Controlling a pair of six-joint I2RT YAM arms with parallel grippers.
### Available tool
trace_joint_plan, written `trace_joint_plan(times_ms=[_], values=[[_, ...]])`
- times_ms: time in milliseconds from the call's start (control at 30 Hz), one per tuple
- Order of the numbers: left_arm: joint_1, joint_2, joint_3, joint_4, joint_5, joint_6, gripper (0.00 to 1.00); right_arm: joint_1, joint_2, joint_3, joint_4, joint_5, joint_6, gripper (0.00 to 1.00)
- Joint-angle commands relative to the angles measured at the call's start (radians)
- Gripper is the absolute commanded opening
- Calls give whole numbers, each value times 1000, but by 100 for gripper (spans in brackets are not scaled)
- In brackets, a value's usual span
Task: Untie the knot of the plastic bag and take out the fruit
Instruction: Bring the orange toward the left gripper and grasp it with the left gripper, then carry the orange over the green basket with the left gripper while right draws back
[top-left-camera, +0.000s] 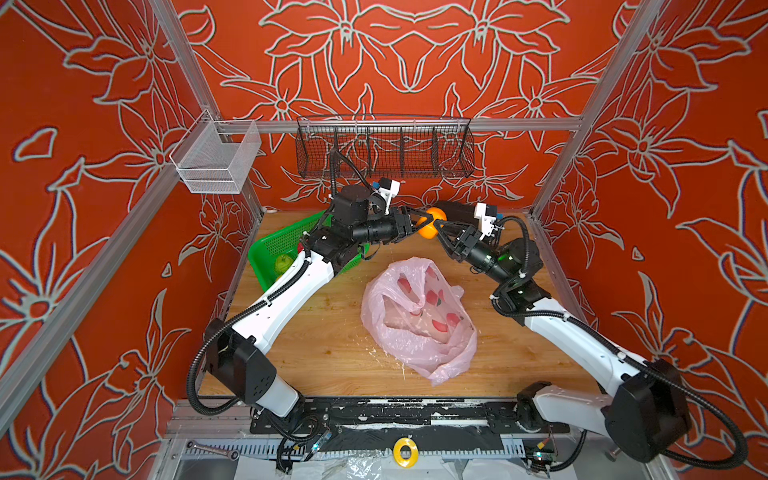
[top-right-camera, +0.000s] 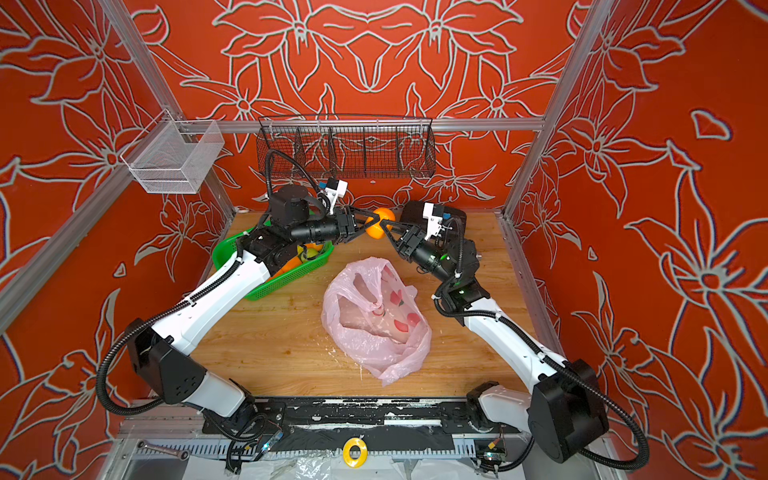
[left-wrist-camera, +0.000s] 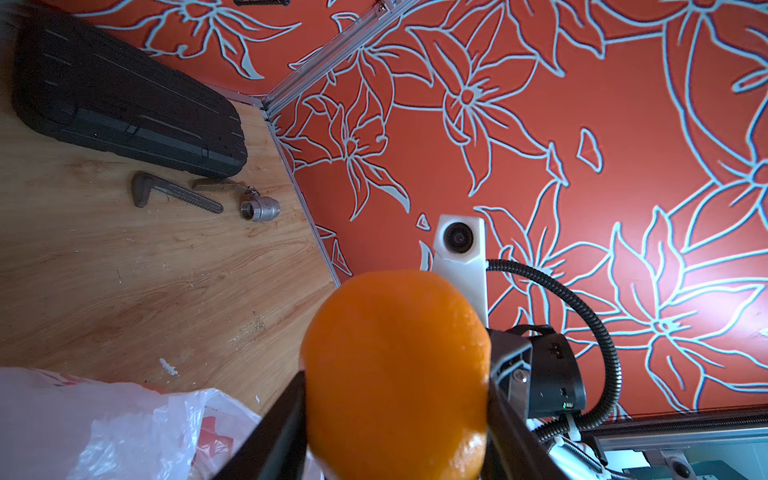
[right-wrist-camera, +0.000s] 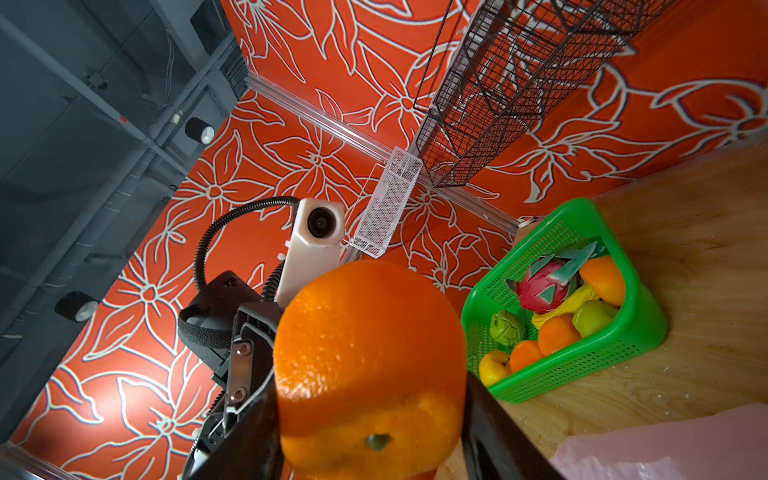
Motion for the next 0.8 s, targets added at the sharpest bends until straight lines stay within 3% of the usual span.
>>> trace_joint_plan(times_ms=[0,100,233,567,767], values=[[-12,-24,2,-1,-27,20,51,2,-52,-12,-8,-2,-20,76],[-11,-38,3,-22,-66,39,50,2,-91,-19,-56,24,-59,85],[-8,-55,-4,-32,-102,48,50,3,-124,-21,-86,43,-82,91],[67,-146,-53,-74,-221,64,49,2,-211,-49,-164,123,-144,97],[143,-221,-104,-140,-411,137,48,2,-246,-55,-244,162,-205,97]])
